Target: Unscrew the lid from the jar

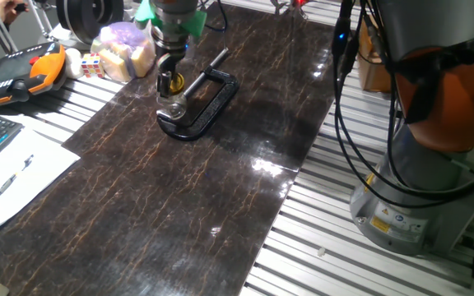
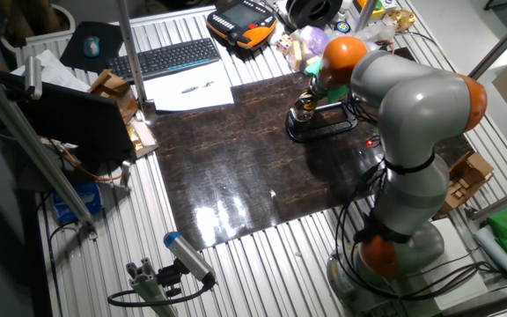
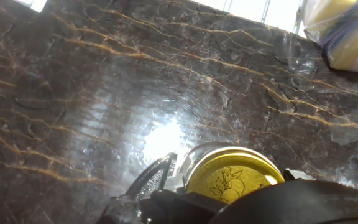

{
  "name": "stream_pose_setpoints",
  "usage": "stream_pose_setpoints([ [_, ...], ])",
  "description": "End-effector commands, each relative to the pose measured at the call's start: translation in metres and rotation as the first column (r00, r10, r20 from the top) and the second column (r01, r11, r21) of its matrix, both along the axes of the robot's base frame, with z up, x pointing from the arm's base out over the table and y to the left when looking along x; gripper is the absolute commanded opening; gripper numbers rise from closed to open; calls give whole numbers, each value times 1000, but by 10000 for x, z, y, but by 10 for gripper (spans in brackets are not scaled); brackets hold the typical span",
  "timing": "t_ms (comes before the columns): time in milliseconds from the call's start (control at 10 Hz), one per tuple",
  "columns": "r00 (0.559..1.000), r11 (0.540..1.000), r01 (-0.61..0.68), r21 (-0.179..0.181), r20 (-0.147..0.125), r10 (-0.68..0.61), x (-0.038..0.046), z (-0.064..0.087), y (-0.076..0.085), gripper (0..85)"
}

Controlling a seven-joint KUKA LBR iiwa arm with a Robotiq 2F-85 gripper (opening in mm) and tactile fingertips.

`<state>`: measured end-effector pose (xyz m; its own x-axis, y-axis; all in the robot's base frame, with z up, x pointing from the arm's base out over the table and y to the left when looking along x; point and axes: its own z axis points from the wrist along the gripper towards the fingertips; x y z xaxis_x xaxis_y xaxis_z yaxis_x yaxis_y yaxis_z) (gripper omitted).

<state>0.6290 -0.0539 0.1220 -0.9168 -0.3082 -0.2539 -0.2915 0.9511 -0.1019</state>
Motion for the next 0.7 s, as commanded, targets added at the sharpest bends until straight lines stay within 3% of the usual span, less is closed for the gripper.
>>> stream_pose_setpoints([
  [0,1000,1000,11,5,-7,-11,-11,32,14,740],
  [300,992,993,118,19,-44,-117,-30,176,180,733],
  [600,957,956,288,58,-63,-284,-74,151,480,747],
])
